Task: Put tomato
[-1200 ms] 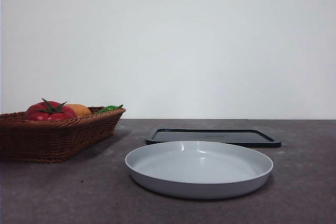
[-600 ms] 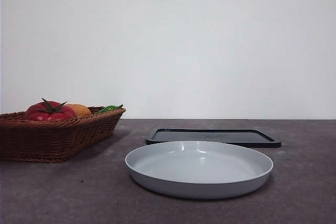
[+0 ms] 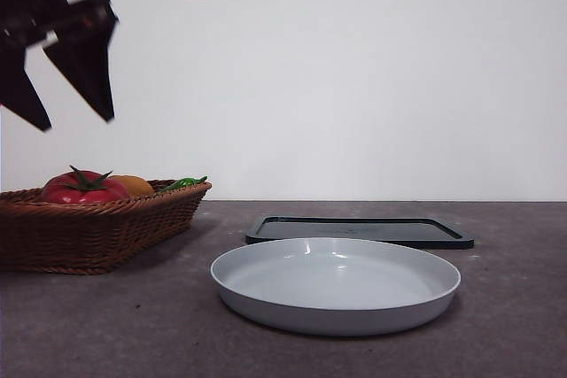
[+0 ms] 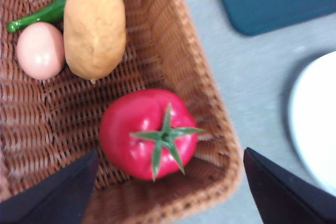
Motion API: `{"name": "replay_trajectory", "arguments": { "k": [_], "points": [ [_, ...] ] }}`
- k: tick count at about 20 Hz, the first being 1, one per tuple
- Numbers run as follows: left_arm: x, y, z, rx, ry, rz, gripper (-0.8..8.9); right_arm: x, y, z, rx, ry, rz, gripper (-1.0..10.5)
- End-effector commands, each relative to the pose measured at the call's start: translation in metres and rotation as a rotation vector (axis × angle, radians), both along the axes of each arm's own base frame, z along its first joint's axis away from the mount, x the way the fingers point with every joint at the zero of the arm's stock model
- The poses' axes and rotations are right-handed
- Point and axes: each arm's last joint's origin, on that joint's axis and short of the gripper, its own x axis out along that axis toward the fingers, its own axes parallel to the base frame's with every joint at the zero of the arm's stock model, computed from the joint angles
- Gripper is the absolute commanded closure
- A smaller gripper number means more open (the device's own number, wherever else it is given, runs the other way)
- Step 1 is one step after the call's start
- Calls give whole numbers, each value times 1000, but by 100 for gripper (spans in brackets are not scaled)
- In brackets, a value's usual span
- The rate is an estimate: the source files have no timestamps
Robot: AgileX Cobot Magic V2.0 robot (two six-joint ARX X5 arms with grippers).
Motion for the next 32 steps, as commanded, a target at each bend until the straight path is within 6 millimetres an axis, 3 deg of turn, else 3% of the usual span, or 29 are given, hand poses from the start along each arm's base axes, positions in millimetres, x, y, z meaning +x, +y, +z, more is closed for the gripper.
{"name": "replay_trajectory", "arguments": {
  "k": [1,13,32],
  "points": [
    [13,-6,-9,47,0,-44,366,1,1,6,3,-28,8,482],
    [39,-15,-44,120,38,-61,336,1,1,6,3,-28,8,482],
    [49,-16,-70,191,113,-69,363,1,1,6,3,-28,8,482]
  ]
}}
